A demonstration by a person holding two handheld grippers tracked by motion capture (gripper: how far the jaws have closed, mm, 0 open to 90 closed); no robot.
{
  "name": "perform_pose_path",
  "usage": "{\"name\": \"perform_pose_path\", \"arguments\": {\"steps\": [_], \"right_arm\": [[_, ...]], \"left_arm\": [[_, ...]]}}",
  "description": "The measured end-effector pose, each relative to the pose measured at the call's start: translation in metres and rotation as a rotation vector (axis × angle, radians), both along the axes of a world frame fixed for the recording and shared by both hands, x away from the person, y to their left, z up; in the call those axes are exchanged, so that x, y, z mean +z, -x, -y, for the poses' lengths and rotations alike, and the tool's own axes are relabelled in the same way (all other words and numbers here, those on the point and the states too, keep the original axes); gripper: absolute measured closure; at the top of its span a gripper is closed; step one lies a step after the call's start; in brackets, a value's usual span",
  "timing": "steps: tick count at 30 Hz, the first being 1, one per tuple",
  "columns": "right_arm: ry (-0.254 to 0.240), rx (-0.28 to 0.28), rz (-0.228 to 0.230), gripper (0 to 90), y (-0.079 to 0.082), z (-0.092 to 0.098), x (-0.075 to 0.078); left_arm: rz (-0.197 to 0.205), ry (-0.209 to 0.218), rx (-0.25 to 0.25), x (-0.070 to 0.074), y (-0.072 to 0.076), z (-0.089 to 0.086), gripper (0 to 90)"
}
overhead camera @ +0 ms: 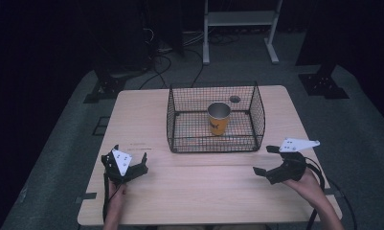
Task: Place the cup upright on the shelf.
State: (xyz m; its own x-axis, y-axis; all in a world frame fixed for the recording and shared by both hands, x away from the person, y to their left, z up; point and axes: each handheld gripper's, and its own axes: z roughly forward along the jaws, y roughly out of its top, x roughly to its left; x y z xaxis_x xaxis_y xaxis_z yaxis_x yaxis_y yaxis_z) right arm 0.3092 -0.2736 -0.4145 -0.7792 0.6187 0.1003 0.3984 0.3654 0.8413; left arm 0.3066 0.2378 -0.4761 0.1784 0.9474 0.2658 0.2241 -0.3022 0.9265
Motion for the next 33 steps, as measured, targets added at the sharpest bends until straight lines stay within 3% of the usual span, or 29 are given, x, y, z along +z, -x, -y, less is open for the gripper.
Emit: {"name": "perform_pose_path", "arguments": {"steps": [26, 33], "right_arm": [[-0.034, -0.082, -0.004, 0.0, 0.021, 0.021, -0.028], [-0.111, -0.113, 0.002, 0.0, 0.032, 0.027, -0.041]], "left_arm": [[0.000, -0.004, 0.001, 0.000, 0.000, 0.000, 0.0], [0.002, -0.005, -0.002, 0.000, 0.000, 0.000, 0.0]]}}
